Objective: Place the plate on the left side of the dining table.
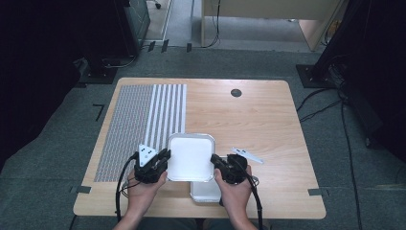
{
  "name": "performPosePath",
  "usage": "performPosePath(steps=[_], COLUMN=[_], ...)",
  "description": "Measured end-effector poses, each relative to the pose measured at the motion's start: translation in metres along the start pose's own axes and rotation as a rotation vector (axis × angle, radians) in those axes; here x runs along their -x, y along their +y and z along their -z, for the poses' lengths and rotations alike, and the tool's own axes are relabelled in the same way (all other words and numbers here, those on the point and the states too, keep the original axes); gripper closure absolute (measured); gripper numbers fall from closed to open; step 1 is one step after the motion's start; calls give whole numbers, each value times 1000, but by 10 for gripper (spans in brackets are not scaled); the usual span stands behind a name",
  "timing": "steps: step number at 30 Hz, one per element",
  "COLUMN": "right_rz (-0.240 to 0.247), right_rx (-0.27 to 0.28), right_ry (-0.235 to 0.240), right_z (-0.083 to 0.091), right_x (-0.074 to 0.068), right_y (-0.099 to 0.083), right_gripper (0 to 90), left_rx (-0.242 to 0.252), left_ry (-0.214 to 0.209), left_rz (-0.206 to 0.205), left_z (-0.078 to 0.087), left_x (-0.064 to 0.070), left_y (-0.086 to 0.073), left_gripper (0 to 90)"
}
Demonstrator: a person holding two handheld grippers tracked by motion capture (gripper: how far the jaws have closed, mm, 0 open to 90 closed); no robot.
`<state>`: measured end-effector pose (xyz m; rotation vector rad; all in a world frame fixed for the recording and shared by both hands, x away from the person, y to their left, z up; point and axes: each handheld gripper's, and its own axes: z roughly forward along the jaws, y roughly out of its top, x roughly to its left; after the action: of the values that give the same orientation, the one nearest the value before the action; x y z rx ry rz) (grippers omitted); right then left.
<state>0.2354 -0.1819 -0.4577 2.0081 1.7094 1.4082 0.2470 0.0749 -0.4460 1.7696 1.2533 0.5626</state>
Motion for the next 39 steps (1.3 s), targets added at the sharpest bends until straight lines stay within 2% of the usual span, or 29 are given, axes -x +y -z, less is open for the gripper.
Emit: performPosePath(steps=[7, 8, 11, 16, 19, 23, 24, 25, 35, 36, 39], right_rz=[9, 9, 21, 44, 54, 44, 43, 41, 63, 63, 75], right_rx=[-20, -20, -30, -47, -57, -76, -81, -86, -112, -112, -126], right_ry=[4, 4, 2, -5, -3, -2, -2, 2, 6, 6, 6], right_z=[-21, -21, -32, -48, -56, -67, -70, -73, -100, -100, -112], right_x=[-18, -18, -30, -44, -52, -59, -61, -63, -88, -88, -97], right_y=[3, 3, 4, 4, 4, 5, 5, 6, 9, 9, 12], right_gripper=[877, 877, 874, 875, 874, 877, 878, 877, 876, 876, 875], left_rx=[-19, -19, -25, -31, -25, -22, -22, -21, -14, -14, -15], left_ry=[40, 40, 80, 104, 109, 83, 83, 83, 127, 127, 150], left_rz=[24, 24, 27, 54, 68, 87, 87, 92, 133, 133, 142], left_z=[-2, -2, -3, -5, -4, -3, -3, -2, -6, -6, -10], left_x=[-23, -23, -34, -51, -61, -76, -76, -83, -114, -114, -126], left_y=[0, 0, -2, -1, 1, 3, 3, 4, 7, 7, 8], left_gripper=[820, 820, 822, 830, 838, 849, 850, 853, 865, 865, 866])
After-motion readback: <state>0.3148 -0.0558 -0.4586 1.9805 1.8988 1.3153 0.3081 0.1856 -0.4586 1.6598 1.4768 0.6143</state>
